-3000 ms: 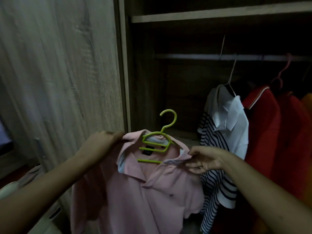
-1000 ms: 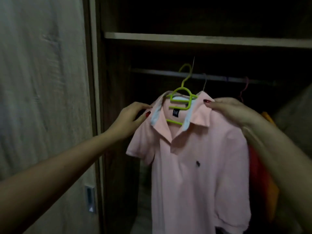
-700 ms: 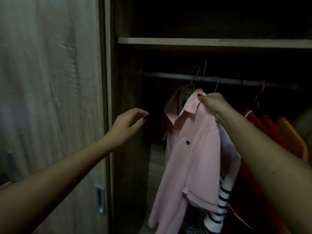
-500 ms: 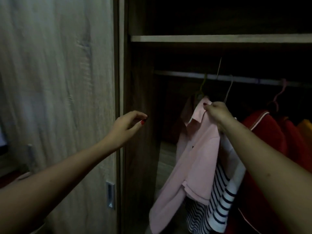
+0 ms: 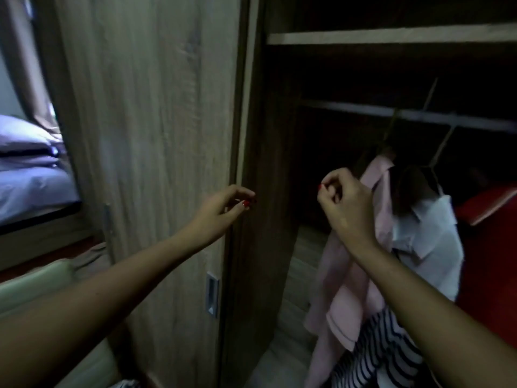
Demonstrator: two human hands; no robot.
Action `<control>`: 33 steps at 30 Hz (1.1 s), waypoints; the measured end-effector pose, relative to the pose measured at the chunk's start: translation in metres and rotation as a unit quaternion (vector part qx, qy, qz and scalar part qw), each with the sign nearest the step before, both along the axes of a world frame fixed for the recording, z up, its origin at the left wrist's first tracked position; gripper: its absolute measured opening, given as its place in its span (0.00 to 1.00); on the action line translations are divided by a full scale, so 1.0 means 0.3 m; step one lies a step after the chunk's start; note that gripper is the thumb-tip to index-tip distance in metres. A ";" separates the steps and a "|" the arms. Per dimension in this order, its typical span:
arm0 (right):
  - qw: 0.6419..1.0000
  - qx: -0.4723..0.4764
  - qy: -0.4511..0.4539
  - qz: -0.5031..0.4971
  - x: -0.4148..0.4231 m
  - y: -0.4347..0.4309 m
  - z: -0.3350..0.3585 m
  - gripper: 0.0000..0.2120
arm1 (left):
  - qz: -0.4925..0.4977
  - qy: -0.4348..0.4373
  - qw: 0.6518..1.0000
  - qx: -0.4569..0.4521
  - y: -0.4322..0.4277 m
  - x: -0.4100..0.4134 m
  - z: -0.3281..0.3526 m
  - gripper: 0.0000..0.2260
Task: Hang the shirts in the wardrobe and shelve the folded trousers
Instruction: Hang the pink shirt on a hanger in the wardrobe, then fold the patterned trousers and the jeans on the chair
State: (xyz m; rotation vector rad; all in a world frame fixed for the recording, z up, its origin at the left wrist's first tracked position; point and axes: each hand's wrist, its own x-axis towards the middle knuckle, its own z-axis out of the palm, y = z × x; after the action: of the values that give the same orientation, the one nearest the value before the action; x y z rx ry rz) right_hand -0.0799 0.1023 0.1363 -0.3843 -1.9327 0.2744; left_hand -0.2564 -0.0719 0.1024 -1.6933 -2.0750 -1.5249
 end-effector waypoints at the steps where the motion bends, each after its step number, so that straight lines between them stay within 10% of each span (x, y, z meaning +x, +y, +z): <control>1: 0.999 -0.006 -0.015 0.033 -0.034 -0.037 -0.026 0.03 | 0.014 -0.014 1.000 0.000 -0.028 -0.003 -0.015 0.11; 13: 0.934 -0.107 -0.171 0.295 -0.532 -0.558 -0.474 0.05 | 0.216 -0.195 0.956 -0.038 -0.745 -0.208 -0.368 0.08; 33: 0.729 -0.355 -0.509 0.288 -1.063 -0.897 -1.596 0.05 | 0.481 -0.506 0.706 -0.123 -1.349 -0.384 -1.518 0.07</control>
State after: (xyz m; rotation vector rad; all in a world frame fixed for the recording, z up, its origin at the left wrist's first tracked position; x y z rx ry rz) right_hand -0.3987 -0.1667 -0.3424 -0.4586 -2.9637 1.5132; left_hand -0.3717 -0.4768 -0.3528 0.6347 -2.8345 -1.8443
